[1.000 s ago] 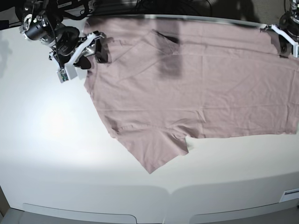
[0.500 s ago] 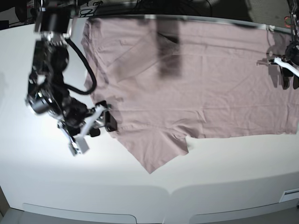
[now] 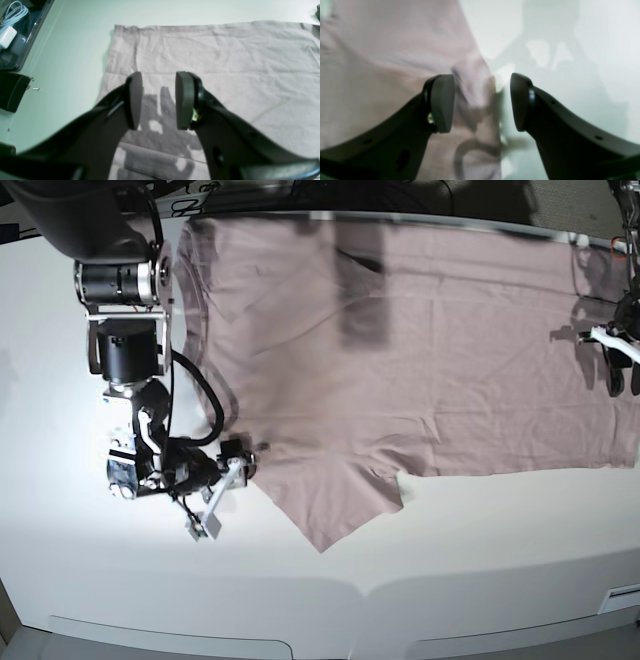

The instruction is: Fold the T-shirt properly

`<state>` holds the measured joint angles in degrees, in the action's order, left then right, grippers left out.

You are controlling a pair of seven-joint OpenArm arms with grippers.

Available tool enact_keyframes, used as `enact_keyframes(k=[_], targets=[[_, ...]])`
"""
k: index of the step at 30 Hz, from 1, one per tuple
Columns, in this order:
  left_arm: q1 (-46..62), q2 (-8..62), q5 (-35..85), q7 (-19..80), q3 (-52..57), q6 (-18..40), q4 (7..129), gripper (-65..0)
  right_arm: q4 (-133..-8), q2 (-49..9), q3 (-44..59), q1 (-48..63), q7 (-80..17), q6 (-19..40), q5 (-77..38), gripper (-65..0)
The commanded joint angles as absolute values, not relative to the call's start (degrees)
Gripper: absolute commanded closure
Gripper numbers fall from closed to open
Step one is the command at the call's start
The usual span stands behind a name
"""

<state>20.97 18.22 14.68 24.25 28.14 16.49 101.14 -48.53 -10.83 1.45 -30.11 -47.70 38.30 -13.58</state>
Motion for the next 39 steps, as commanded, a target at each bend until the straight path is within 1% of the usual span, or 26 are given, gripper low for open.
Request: enact_keyframes(k=[1, 5, 9, 13, 18, 19, 20, 21, 23, 24, 28, 32, 36, 39], targets=[[20.8, 19.1, 15.1, 22.9, 28.6, 16.3, 102.1, -21.7, -48.1, -11.0, 1.5, -32.2, -47.4, 38.3, -14.1, -35.2], [20.8, 19.1, 15.1, 23.2, 28.6, 16.3, 102.1, -21.7, -45.4, -10.9, 1.5, -32.2, -47.3, 38.3, -13.9, -35.2], [20.8, 19.1, 15.1, 23.2, 28.6, 16.3, 102.1, -21.7, -45.4, -10.9, 1.5, -32.2, -48.4, 38.3, -14.0, -35.2], [20.6, 19.1, 15.1, 23.1, 28.6, 16.3, 102.1, -21.7, -45.4, -9.9, 1.5, -32.2, -52.0, 38.3, -14.1, -35.2], [20.6, 19.1, 15.1, 23.2, 28.6, 16.3, 102.1, -21.7, -45.4, -9.7, 1.5, -32.2, -52.1, 38.3, -13.5, -35.0], [20.6, 19.1, 15.1, 23.2, 28.6, 16.3, 102.1, -21.7, -45.4, -9.7, 1.5, -32.2, -52.4, 38.3, -13.5, -32.9], [20.6, 19.1, 15.1, 23.1, 28.6, 16.3, 102.1, -21.7, -45.4, -9.7, 1.5, -32.2, -52.6, 38.3, -13.5, -28.3], [20.6, 19.1, 15.1, 23.1, 28.6, 16.3, 102.1, -21.7, -45.4, -9.7, 1.5, -32.2, -52.8, 38.0, -13.5, -21.3], [20.6, 19.1, 15.1, 23.1, 28.6, 16.3, 102.1, -21.7, -45.4, -9.7, 1.5, -32.2, -53.0, 37.4, -13.5, -4.4], [20.6, 19.1, 15.1, 23.0, 28.6, 16.3, 102.1, -21.7, -45.4, -9.7, 1.5, -32.2, -53.0, 37.4, -13.5, 0.0], [20.2, 19.1, 15.0, 22.5, 28.6, 16.4, 102.0, -21.7, -45.4, -9.7, 1.5, -32.2, -52.9, 37.5, -13.5, 0.0], [17.0, 20.4, 15.0, 23.4, 28.5, 16.6, 100.1, -21.7, -45.4, -9.7, 1.5, -32.2, -52.9, 37.5, -13.7, 0.0], [9.2, 23.9, 17.0, 29.3, 28.4, 22.1, 92.4, -21.7, -45.4, -9.7, 1.5, -32.2, -53.0, 37.5, -13.7, 0.0], [2.3, 27.2, 20.4, 30.0, 28.3, 24.4, 82.8, -21.7, -45.4, -9.7, 1.5, -32.2, -52.9, 37.5, -13.7, 0.0]])
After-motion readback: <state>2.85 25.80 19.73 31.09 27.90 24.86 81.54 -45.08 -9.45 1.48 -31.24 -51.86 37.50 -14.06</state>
